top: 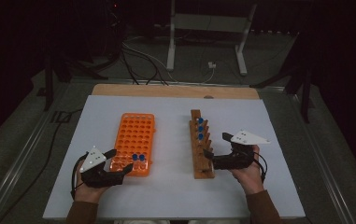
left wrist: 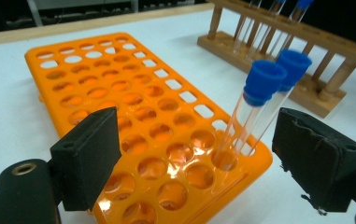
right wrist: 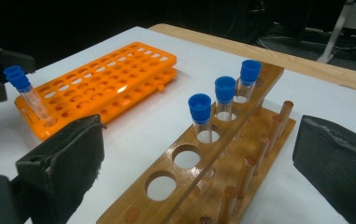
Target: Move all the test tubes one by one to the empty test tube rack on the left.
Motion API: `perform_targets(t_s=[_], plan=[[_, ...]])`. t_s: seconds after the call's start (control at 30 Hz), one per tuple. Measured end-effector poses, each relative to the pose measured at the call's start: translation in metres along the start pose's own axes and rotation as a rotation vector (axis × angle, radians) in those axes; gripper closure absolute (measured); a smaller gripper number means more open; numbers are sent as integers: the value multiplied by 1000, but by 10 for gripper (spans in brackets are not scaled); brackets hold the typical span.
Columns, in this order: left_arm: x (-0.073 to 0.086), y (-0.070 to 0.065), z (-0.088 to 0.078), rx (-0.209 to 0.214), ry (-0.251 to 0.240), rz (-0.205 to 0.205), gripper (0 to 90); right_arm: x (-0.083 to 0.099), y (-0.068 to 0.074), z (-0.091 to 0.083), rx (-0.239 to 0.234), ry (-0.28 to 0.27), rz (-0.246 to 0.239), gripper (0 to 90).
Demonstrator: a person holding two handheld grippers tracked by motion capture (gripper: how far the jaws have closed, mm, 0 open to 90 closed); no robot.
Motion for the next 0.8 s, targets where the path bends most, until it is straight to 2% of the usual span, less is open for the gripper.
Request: perform_targets(t_s=[0.17,0.27,0.43,0.8], plan=[[-3,4,-3,-40,-13,-4,14,0,1,4,-1,2,-1,27],[-4,8,-5,-55,-26,-16,6,-1,0,6,6,4,-10,27],[-5,9,-6,-52,-38,-24,6,-1,-2,11,10,13,-10,27],[-5,13,-7,-73,-49,-36,6,-2,-4,27,26,24,-19,41]])
Point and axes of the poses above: each handheld gripper's, and its own axes: z roughly forward along the jaws, x roughly out of its underside, y roughly to its left, the point moved 8 cm from there along z, roughly forward along the jaws, and after that the axes turned 7 degrees about -z, right-handed, at the moved point
